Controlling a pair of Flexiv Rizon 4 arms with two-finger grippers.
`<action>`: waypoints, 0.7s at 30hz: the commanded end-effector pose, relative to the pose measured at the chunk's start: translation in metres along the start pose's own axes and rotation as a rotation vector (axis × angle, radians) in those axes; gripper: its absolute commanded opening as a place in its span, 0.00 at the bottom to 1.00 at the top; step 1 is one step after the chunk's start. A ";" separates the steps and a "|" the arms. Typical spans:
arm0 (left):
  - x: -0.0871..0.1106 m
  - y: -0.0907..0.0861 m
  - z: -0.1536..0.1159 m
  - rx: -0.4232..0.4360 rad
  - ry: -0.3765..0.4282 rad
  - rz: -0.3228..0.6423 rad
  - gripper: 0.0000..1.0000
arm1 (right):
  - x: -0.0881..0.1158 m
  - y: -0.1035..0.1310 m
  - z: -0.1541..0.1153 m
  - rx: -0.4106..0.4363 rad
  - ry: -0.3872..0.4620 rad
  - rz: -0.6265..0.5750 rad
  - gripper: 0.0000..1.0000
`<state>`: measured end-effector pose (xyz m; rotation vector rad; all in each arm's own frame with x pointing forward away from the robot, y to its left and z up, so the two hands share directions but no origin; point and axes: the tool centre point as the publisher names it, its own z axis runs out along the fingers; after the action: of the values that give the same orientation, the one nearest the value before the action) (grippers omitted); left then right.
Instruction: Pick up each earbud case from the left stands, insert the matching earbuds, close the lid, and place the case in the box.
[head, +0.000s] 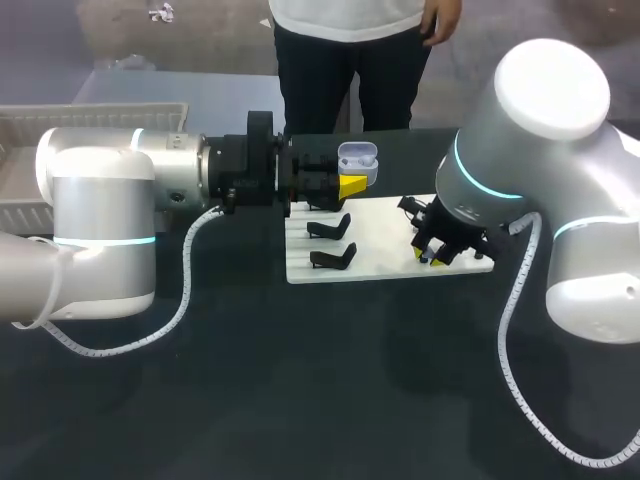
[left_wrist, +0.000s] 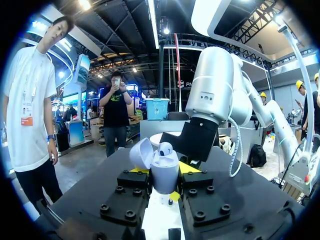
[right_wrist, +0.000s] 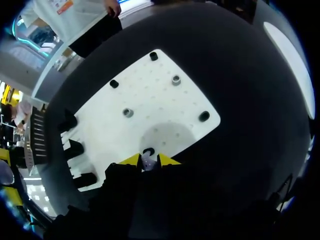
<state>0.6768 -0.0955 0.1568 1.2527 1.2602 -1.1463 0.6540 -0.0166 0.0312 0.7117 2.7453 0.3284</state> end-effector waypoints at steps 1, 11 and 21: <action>0.001 -0.001 0.000 -0.005 -0.005 0.004 0.00 | 0.001 -0.002 -0.024 0.012 0.008 -0.006 0.00; 0.001 -0.001 0.000 -0.005 -0.005 0.004 0.00 | 0.019 0.002 -0.085 0.037 0.072 -0.159 0.00; 0.001 -0.001 0.000 -0.005 -0.005 0.004 0.00 | 0.047 0.014 -0.137 0.054 0.116 -0.361 0.00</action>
<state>0.6768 -0.0955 0.1568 1.2527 1.2603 -1.1463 0.5851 -0.0025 0.1260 0.2247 2.8973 0.2318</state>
